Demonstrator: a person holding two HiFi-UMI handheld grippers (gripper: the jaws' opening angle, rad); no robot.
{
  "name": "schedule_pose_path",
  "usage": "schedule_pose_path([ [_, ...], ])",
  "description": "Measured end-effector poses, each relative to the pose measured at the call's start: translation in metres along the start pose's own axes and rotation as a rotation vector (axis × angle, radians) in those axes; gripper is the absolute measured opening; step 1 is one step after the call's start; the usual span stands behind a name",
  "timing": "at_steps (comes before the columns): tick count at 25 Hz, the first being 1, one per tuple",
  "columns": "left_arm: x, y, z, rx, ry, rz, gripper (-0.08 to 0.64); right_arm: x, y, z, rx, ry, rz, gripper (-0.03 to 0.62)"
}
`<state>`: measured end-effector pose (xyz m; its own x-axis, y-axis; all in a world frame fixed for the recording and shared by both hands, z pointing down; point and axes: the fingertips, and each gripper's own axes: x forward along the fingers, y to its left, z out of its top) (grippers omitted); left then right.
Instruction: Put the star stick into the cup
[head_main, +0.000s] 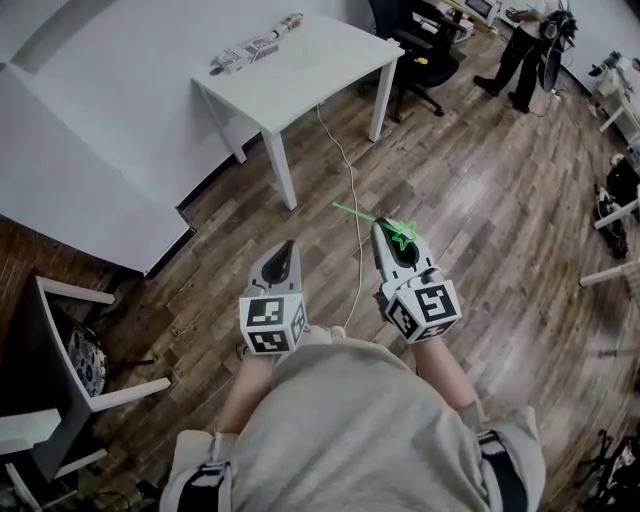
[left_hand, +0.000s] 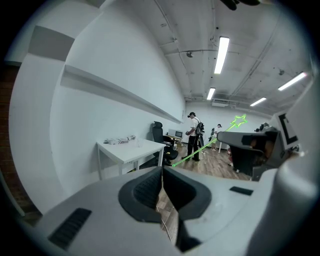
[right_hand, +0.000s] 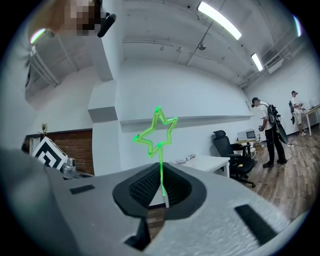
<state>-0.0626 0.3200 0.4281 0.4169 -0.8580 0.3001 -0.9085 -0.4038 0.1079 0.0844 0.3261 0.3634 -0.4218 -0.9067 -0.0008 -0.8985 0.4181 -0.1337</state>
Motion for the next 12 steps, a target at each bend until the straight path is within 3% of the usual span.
schedule_pose_path([
  [12, 0.002, -0.005, -0.012, 0.012, 0.027, 0.008, 0.009, 0.000, -0.011, -0.007, 0.025, 0.002, 0.012, 0.011],
])
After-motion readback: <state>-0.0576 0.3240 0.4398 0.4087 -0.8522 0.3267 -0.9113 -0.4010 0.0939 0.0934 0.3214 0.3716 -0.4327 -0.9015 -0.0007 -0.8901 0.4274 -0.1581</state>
